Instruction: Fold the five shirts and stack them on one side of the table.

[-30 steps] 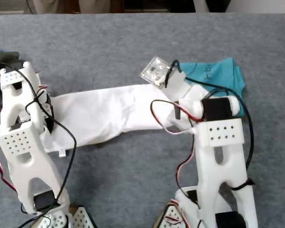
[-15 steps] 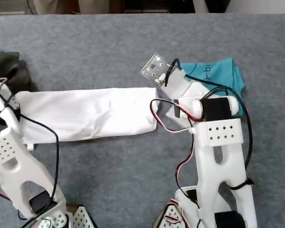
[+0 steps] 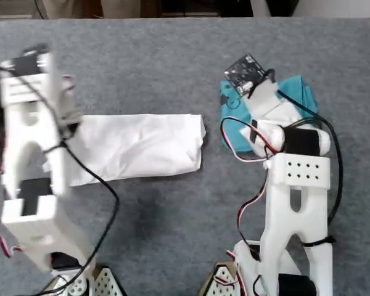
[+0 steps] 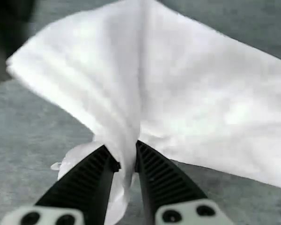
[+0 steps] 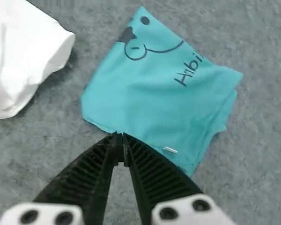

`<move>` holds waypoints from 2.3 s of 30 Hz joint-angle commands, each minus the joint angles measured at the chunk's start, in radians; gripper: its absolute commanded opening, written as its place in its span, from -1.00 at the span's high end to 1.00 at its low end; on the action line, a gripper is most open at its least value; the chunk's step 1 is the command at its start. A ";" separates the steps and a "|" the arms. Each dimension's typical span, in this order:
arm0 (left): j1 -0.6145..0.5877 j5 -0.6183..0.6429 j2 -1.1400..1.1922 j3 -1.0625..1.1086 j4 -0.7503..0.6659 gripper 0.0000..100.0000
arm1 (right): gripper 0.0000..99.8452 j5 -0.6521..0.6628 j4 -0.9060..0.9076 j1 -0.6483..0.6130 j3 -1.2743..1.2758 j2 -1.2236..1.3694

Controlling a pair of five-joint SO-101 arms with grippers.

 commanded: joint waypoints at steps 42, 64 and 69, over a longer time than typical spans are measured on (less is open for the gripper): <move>0.640 0.052 0.361 -0.667 0.014 0.67 | 0.99 -0.005 -0.127 0.088 0.094 -0.022; 0.029 -0.080 0.171 -0.106 -0.253 0.96 | 1.00 -0.109 0.308 -0.444 -0.542 0.697; 0.061 -0.075 0.173 0.003 -0.439 0.96 | 1.00 -0.118 0.270 -0.438 -0.499 0.822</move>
